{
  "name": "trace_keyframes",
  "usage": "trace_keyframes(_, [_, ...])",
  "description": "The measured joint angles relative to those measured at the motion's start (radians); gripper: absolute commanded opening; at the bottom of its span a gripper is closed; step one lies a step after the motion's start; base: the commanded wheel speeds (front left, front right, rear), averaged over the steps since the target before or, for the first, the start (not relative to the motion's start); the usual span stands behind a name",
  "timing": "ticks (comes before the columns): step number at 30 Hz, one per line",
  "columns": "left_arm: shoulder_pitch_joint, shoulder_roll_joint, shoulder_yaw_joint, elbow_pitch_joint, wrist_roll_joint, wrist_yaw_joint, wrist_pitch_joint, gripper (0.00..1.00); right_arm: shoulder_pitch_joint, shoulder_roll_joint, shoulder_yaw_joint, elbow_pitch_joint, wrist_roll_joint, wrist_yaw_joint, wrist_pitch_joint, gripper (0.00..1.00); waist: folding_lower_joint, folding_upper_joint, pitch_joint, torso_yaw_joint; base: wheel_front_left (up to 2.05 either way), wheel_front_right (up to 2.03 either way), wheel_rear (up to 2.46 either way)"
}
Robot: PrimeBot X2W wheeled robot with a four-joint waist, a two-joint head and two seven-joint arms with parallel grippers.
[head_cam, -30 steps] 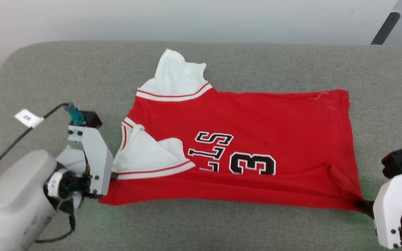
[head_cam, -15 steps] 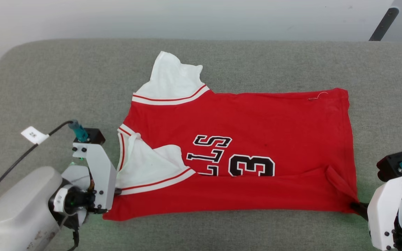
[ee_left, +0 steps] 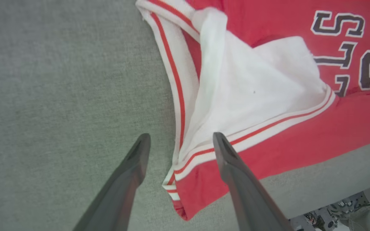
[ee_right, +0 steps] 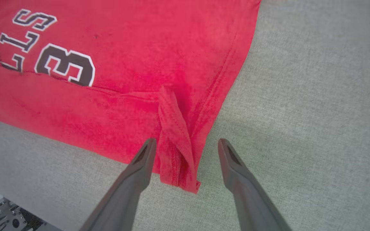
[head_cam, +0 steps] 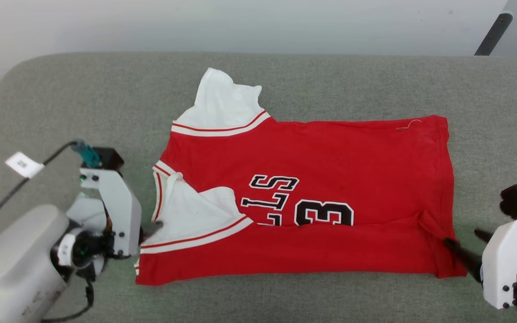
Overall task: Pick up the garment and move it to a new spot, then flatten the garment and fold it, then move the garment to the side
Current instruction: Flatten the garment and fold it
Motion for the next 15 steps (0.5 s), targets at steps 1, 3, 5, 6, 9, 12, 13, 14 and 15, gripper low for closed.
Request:
trace_keyframes(1, [-0.003,0.004,0.006,-0.007,0.001,-0.001,-0.008,1.00,0.001,0.000,-0.004,-0.010,-0.004,0.000,-0.013,1.00,0.0000,0.0000,0.000,0.000,0.00,0.00,0.00])
trace_keyframes(3, [-0.014,0.012,0.016,-0.026,0.008,-0.004,-0.028,1.00,0.003,0.001,-0.010,-0.034,-0.014,0.000,-0.051,1.00,0.0000,0.0000,-0.001,-0.002,0.00,0.00,0.00])
trace_keyframes(5, [-0.027,0.018,0.026,-0.042,0.019,-0.011,-0.050,1.00,0.005,0.007,-0.014,-0.057,-0.024,0.000,-0.097,1.00,0.0000,0.0000,-0.002,-0.006,0.00,0.00,0.00])
trace_keyframes(6, [-0.035,0.021,0.027,-0.051,0.029,-0.017,-0.060,1.00,0.007,0.010,-0.014,-0.069,-0.029,0.000,-0.127,1.00,0.0000,0.0000,-0.002,-0.008,0.00,0.00,0.00])
trace_keyframes(9, [-0.060,0.025,0.040,-0.067,0.049,-0.036,-0.100,1.00,0.007,0.012,-0.010,-0.099,-0.053,0.000,-0.226,1.00,0.0000,0.0000,0.000,-0.019,0.00,0.00,0.00])
trace_keyframes(12, [-0.092,0.026,0.047,-0.065,0.082,-0.055,-0.138,1.00,-0.002,0.027,-0.009,-0.122,-0.087,0.000,-0.332,1.00,0.0000,0.0000,0.003,-0.032,0.00,0.00,0.00])
trace_keyframes(13, [-0.101,0.026,0.051,-0.060,0.089,-0.060,-0.149,1.00,-0.004,0.033,-0.010,-0.129,-0.100,0.000,-0.370,1.00,0.0000,0.0000,0.004,-0.038,0.00,0.00,0.00])
trace_keyframes(14, [-0.111,0.027,0.054,-0.053,0.098,-0.063,-0.162,1.00,-0.005,0.040,-0.012,-0.132,-0.106,0.000,-0.409,1.00,0.0000,0.0000,0.006,-0.044,0.00,0.00,0.00])
trace_keyframes(15, [-0.123,0.027,0.055,-0.044,0.112,-0.069,-0.177,1.00,-0.007,0.042,-0.009,-0.133,-0.115,0.000,-0.446,1.00,0.0000,0.0000,0.007,-0.050,0.00,0.00,0.00])
